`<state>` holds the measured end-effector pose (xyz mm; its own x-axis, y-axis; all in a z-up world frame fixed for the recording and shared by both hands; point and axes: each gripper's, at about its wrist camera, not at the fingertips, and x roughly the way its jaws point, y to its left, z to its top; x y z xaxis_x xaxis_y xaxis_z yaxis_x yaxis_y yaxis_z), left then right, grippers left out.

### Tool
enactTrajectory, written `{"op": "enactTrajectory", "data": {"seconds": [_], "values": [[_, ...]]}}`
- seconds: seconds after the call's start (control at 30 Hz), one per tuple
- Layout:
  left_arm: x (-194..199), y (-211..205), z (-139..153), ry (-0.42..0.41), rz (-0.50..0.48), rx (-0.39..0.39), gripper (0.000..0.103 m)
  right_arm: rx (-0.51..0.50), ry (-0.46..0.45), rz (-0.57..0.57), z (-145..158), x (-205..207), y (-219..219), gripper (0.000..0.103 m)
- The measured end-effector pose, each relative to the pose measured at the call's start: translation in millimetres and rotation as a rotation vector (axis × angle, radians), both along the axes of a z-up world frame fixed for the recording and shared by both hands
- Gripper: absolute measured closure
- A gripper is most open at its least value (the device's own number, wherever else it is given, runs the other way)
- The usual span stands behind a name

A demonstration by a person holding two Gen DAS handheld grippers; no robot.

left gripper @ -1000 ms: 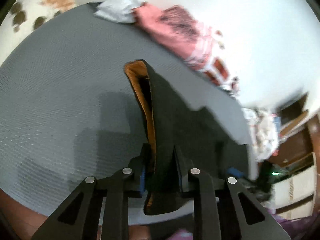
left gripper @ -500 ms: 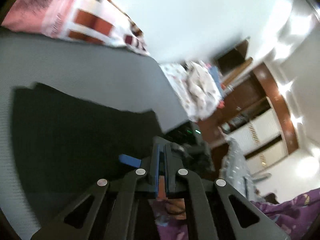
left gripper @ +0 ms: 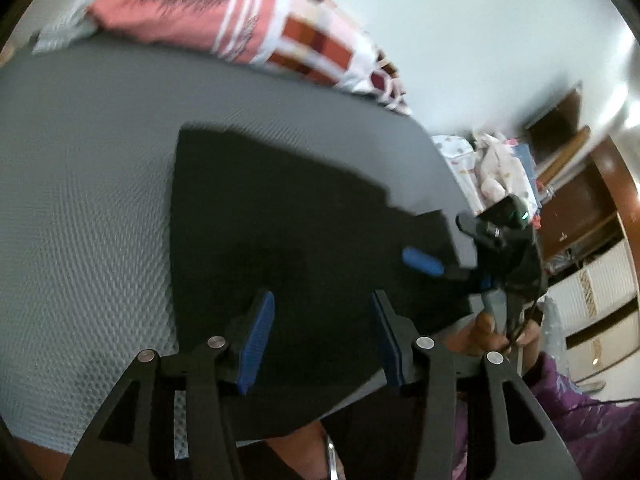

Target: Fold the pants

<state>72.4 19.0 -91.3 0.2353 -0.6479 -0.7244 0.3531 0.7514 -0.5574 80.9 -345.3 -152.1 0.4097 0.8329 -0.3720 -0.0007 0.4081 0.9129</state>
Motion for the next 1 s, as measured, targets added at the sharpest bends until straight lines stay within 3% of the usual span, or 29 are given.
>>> {"op": "enactTrajectory", "data": {"seconds": [0.13,0.27,0.3,0.43,0.53,0.57,0.6,0.73,0.77,0.9,1.0], "values": [[2.0,8.5,-15.6,0.037,0.011,-0.03,0.054,-0.161,-0.065,0.026,5.5,26.8,19.2,0.012],[2.9,7.6,-25.2,0.055,0.017,-0.031,0.052,-0.252,-0.051,0.102,-4.0,46.0,40.7,0.012],[2.5,8.0,-26.6,0.056,0.018,-0.034,0.052,-0.255,-0.064,0.119,-2.4,45.8,46.4,0.011],[1.5,5.2,-28.4,0.053,0.011,-0.018,0.052,-0.093,-0.063,0.195,-3.3,31.5,63.8,0.011],[6.6,-3.1,-34.8,0.059,0.012,-0.03,0.052,-0.087,-0.105,0.204,-3.8,21.0,64.4,0.011],[8.5,-3.8,-36.5,0.065,0.016,-0.044,0.052,-0.157,-0.093,0.205,-8.4,22.8,64.4,0.015],[9.8,-2.3,-37.4,0.07,0.019,-0.052,0.052,-0.204,-0.082,0.204,-10.8,24.4,64.5,0.033],[13.7,1.0,-40.8,0.082,0.031,-0.077,0.052,-0.247,-0.068,0.226,-14.1,28.5,69.8,0.053],[14.4,1.6,-40.2,0.081,0.033,-0.076,0.052,-0.276,-0.059,0.226,-16.0,27.6,72.1,0.064],[9.9,6.1,-29.7,0.075,0.046,-0.056,0.051,-0.251,-0.021,0.179,-14.7,26.5,67.1,0.084],[4.4,4.7,-6.7,0.022,0.052,-0.028,0.051,-0.178,-0.028,0.135,0.5,20.5,55.0,0.088]]}}
